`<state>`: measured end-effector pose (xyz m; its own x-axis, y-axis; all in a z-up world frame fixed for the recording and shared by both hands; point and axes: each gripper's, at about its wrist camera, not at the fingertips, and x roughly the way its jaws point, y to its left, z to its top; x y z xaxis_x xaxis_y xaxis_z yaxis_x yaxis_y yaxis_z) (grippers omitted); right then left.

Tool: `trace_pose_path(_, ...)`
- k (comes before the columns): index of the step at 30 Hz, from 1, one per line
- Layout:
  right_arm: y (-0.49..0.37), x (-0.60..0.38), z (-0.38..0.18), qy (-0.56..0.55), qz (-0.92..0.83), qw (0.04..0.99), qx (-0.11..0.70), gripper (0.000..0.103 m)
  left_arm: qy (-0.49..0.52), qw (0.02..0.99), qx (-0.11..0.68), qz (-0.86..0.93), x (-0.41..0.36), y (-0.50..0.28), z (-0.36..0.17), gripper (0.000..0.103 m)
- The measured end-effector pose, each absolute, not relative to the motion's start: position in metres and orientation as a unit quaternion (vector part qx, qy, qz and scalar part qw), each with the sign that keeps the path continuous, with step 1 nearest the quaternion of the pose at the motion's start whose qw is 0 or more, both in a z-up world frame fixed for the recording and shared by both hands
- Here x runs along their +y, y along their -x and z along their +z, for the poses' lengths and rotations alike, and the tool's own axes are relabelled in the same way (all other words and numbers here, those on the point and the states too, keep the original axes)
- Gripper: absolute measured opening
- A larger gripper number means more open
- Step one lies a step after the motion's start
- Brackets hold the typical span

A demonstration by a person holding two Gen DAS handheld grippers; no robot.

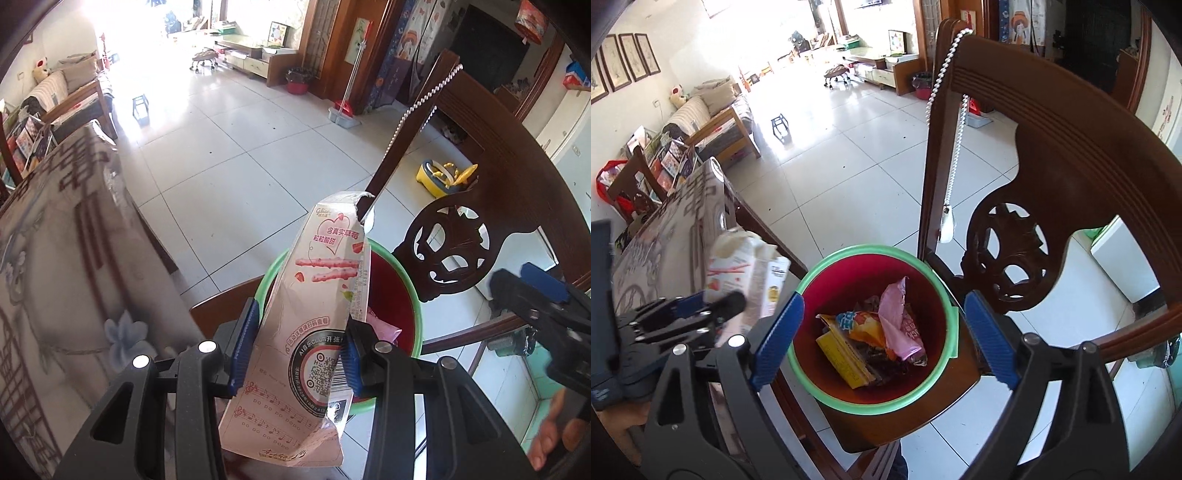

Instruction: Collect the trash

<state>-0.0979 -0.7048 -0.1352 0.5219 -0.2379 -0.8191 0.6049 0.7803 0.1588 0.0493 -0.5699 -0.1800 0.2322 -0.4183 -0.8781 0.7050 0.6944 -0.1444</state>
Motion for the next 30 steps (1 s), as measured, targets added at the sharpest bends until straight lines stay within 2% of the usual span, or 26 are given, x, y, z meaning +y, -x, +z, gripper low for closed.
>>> trace_pose_path(11, 0.101, -0.708, -0.130, -0.213, -0.267, 0.846, 0.409, 0.088, -0.160, 0.764, 0.520, -0.346, -0.594, -0.059, -0.209, 0.039)
trace_pose_path(14, 0.101, -0.709, -0.130, -0.214, -0.269, 0.846, 0.407, 0.088, -0.153, 0.756, 0.527, -0.358, -0.596, -0.060, -0.214, 0.045)
trace_pose_path(15, 0.101, -0.709, -0.130, -0.216, -0.269, 0.846, 0.407, 0.088, -0.151, 0.751, 0.531, -0.363, -0.596, -0.060, -0.215, 0.056)
trace_pose_path(17, 0.100, -0.710, -0.131, -0.221, -0.268, 0.844, 0.409, 0.088, -0.152, 0.751, 0.527, -0.367, -0.598, -0.058, -0.216, 0.067)
trace_pose_path(23, 0.102, -0.703, -0.122, -0.225, -0.271, 0.842, 0.409, 0.089, -0.140, 0.757, 0.510, -0.385, -0.587, -0.053, -0.197, 0.067)
trace_pose_path(30, 0.098, -0.668, -0.095, -0.206, -0.256, 0.858, 0.394, 0.093, -0.115, 0.808, 0.432, -0.385, -0.530, -0.044, -0.138, 0.081)
